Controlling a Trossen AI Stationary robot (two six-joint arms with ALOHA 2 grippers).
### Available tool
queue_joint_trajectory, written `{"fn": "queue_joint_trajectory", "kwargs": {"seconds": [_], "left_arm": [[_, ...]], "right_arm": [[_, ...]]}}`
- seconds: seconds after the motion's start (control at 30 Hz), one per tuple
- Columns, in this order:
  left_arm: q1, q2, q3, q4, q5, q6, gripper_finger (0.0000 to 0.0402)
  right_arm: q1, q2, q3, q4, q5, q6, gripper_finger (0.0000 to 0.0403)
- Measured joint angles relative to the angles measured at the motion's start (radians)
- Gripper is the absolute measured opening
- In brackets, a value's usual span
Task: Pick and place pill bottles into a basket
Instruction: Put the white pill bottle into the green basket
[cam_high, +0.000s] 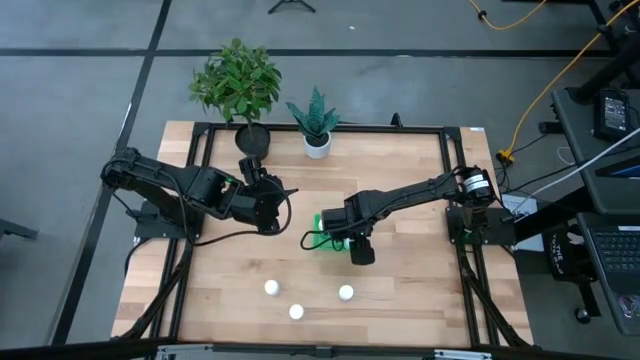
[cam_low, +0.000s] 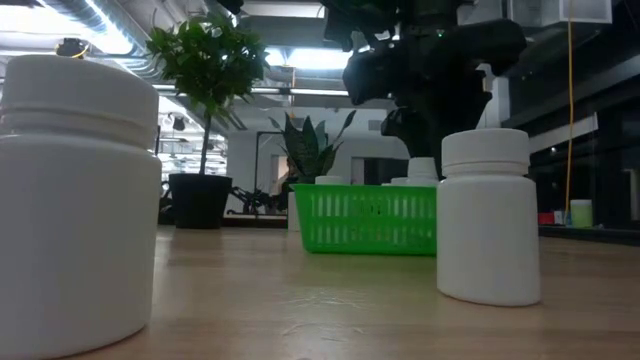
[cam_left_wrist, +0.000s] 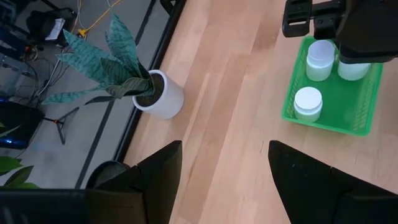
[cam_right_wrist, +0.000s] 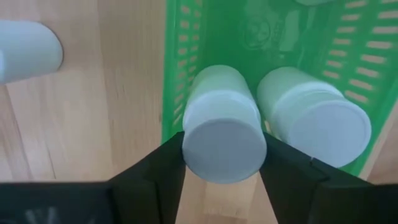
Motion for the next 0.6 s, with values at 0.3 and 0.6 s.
{"fn": "queue_joint_trajectory", "kwargs": {"seconds": [0.3,0.6], "left_arm": [[0.0,0.0,0.0,0.0,-0.001,0.0,0.0233],[0.0,0.0,0.0,0.0,-0.002,0.0,0.0233]], "right_arm": [[0.0,0.0,0.0,0.001,-0.027,0.014,0.0188],[0.0,0.0,0.0,0.003,-0.034,0.013,0.0189]]}}
